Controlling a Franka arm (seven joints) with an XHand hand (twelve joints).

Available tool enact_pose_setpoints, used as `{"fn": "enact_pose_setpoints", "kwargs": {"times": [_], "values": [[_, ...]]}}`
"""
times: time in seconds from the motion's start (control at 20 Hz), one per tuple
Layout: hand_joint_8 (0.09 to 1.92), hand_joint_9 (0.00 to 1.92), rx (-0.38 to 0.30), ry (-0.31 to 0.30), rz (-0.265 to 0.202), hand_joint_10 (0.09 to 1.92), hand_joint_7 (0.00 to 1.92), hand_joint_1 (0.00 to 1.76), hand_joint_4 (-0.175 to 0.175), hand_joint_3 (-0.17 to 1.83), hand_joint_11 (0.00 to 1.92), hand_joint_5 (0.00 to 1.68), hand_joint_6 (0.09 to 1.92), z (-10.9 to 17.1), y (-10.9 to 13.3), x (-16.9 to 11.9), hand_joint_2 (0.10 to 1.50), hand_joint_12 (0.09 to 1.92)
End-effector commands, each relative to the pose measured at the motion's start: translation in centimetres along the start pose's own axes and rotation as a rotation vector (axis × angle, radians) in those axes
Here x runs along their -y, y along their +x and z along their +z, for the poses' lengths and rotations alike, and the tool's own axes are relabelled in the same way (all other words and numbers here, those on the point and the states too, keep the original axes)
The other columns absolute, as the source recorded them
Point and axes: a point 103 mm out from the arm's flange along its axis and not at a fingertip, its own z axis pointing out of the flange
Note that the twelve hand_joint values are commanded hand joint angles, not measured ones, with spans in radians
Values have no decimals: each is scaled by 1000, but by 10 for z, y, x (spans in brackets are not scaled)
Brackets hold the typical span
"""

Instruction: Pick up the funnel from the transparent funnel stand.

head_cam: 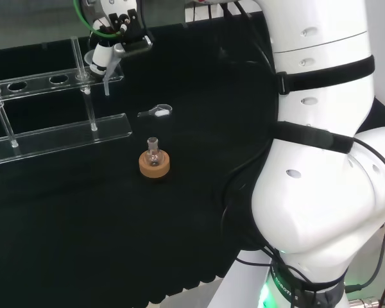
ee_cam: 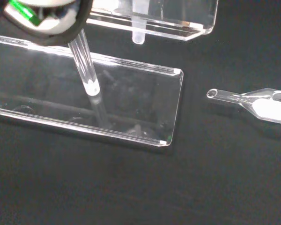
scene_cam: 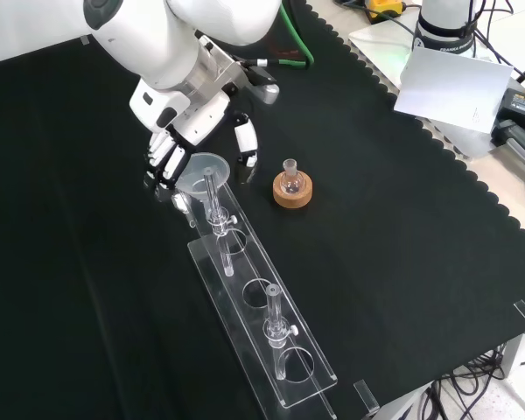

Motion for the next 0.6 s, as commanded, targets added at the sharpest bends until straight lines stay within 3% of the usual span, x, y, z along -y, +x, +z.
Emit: {"fn": "enact_pose_setpoints", "kwargs": {"times": [0.05,0.2,0.35,0.5,0.6], "values": [[645,323,16,-34,21,842,48,806,47,558,426,317,87,1,-1,-2,576,1385],[684,538,40,-61,30,696,226,824,28,568,472,392,87,2,-1,-3,598,1346],[682,743,77,-137,52,579,445,849,7,578,537,495,87,-2,0,1,628,1297],[660,870,137,-212,58,503,585,867,-5,585,605,599,87,-10,1,8,657,1257],[653,918,146,-228,42,479,640,876,-9,589,642,665,120,-17,1,13,675,1237]]}}
